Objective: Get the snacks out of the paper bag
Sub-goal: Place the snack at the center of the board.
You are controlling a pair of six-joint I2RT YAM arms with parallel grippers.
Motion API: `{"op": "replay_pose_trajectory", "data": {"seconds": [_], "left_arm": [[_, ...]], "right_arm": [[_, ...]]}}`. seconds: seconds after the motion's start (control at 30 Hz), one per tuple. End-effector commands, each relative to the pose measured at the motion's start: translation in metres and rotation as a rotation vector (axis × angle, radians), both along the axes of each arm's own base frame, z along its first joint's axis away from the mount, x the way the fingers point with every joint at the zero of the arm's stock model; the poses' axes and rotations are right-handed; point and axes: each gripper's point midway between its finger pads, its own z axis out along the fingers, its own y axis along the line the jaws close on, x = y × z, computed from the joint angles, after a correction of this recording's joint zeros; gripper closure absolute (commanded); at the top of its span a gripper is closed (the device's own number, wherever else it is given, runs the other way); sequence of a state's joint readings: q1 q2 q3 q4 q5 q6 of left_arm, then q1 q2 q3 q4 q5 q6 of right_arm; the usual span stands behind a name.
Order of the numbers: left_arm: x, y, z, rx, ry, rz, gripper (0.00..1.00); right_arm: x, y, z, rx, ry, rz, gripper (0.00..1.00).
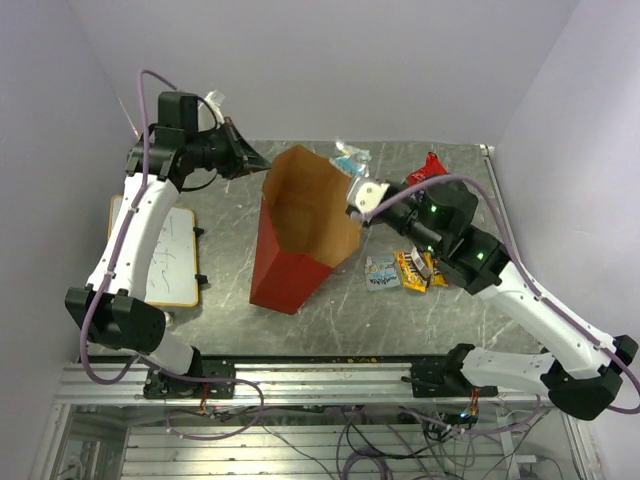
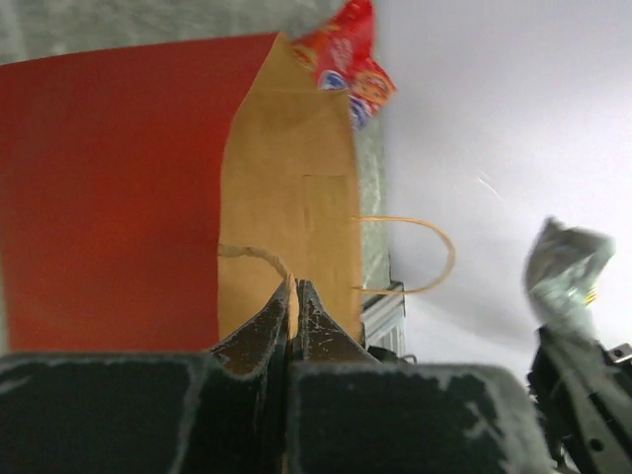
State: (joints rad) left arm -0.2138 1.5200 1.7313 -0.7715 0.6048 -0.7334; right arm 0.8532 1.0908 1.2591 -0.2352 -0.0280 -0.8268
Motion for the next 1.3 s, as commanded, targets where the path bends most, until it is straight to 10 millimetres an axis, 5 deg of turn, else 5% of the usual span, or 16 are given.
{"op": "replay_pose_trajectory", "data": {"seconds": [0.0,0.17,0.27,0.37,0.53,0.7,0.83,1.03,1.27], "left_arm": [[0.006,0.037,-0.027,0.075,0.07,0.11,0.93],[-0.004,0.063,-0.049,0.164,0.129,0.18,0.93],[-0.01,0.079,-0.056,0.213,0.139,0.223,0.93],[-0.013,0.084,-0.05,0.235,0.121,0.241,0.83],[-0.014,0.092,-0.032,0.267,0.077,0.264,0.56],[-0.015,0.093,-0.015,0.271,0.032,0.272,0.28],[-0.019,0.094,0.002,0.272,-0.015,0.271,0.16],[-0.03,0.1,0.029,0.318,-0.106,0.294,0.1],[-0.04,0.096,0.043,0.337,-0.172,0.276,0.08]], "right_arm": [[0.05,-0.052,0.002,0.073,0.046,-0.32,1.0],[0.082,-0.107,-0.047,0.049,0.216,-0.542,1.0],[0.085,-0.123,-0.089,-0.005,0.325,-0.604,1.0],[0.08,-0.121,-0.128,-0.015,0.487,-0.642,1.0],[0.064,-0.107,-0.172,0.257,0.855,-0.817,1.0],[0.027,-0.09,-0.229,0.343,1.181,-0.984,1.0],[0.005,-0.069,-0.25,0.335,1.154,-1.053,1.0],[0.005,-0.099,-0.274,0.237,0.968,-1.353,1.0],[0.011,-0.106,-0.292,0.18,0.88,-1.413,1.0]]}}
